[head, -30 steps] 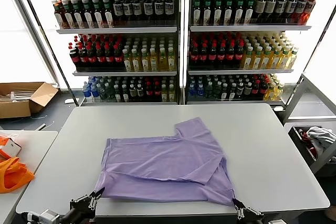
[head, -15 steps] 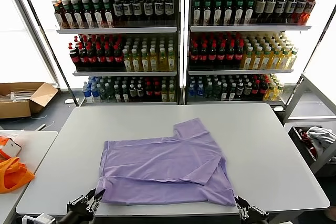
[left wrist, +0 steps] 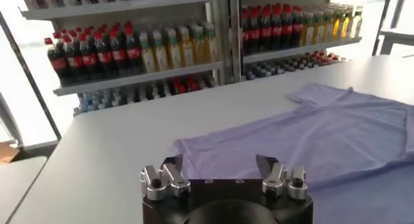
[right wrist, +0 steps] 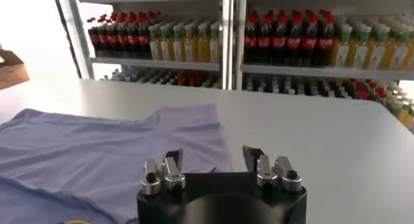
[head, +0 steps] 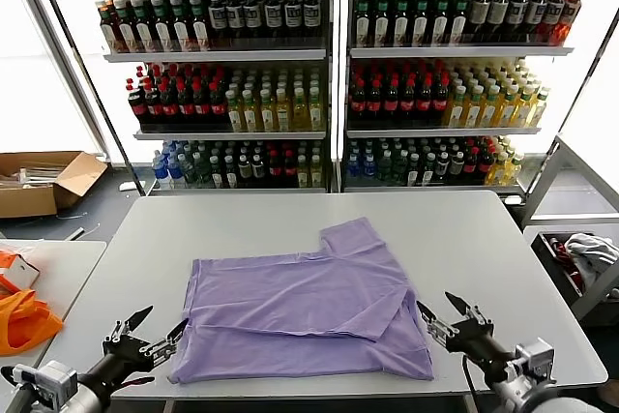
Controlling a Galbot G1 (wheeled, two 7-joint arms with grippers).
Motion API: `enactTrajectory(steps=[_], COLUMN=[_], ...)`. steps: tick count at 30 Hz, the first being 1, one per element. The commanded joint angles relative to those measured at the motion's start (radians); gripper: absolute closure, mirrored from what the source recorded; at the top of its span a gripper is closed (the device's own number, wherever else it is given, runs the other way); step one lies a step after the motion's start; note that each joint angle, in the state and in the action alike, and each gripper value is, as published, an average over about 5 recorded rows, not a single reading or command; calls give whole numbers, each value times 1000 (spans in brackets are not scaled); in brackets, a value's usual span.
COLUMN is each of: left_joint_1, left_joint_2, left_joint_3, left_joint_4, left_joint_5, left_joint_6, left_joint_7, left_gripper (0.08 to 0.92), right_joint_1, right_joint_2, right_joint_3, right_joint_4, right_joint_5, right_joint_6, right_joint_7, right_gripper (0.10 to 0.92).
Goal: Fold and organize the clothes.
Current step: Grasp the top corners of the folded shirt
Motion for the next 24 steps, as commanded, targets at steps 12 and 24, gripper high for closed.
enactTrajectory(steps=[12, 24], left_joint_1=[-656, -785], left_joint_2=[171, 146], left_joint_3=[437, 514], left_joint_4=[598, 723], left_joint_5=[-96, -106], left_joint_6=[-14, -13], left_joint_7=[32, 28], left_gripper=[177, 177], right_joint_1=[867, 953], right_joint_2=[117, 246], right_joint_3=[-487, -535], right_joint_4=[-745, -981], right_joint_5=[-45, -117], right_joint_6=[-59, -49], right_joint_7=[-127, -142], right_gripper=[202, 203])
